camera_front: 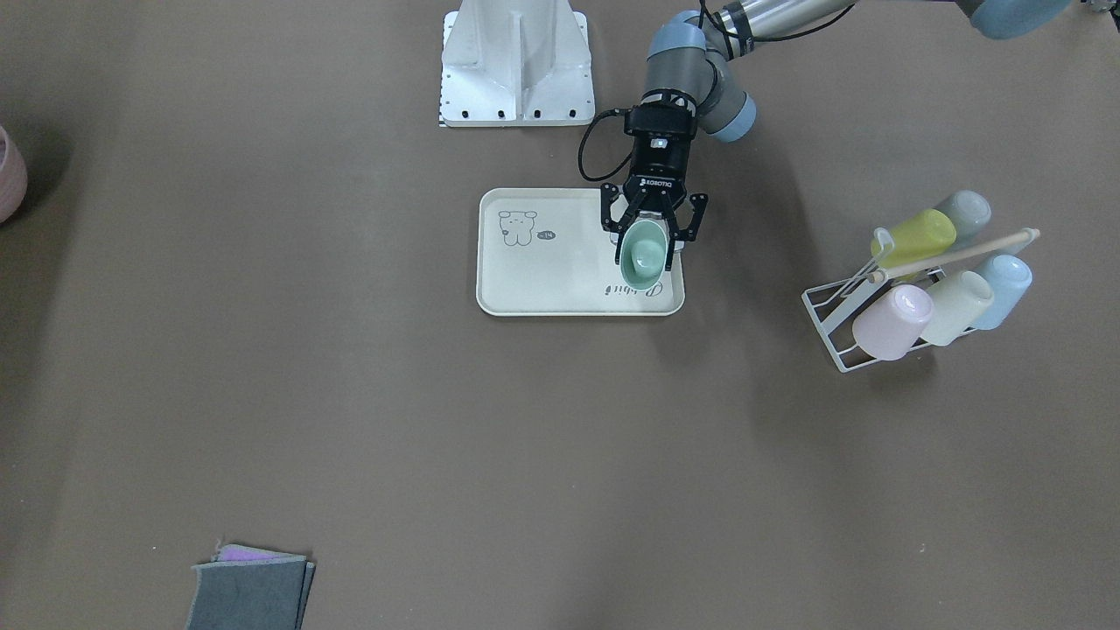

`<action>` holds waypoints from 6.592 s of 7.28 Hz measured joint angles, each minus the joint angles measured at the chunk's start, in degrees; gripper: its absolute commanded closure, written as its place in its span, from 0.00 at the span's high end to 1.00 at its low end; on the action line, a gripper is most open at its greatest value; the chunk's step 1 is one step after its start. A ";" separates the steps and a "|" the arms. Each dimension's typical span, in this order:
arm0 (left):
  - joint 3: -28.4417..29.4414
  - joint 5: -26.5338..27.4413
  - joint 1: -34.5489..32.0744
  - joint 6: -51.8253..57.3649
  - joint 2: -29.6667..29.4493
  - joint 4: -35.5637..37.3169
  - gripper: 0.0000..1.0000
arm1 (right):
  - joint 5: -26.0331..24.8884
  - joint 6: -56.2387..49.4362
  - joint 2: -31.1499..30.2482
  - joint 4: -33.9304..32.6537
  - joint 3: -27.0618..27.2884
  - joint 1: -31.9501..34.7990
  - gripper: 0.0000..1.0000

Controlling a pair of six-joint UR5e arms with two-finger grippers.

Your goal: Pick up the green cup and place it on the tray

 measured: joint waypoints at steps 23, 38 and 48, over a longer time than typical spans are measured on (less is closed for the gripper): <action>5.98 -0.15 1.74 -5.58 -4.12 0.86 0.98 | -0.09 -0.03 0.00 -0.02 -0.06 0.11 1.00; -21.03 -28.90 -20.36 3.86 11.32 4.91 0.98 | -0.61 -0.01 0.49 0.12 -1.86 0.88 1.00; -2.63 -98.00 -74.85 16.35 11.09 42.82 0.98 | -0.22 -0.01 3.12 0.16 -3.74 1.05 1.00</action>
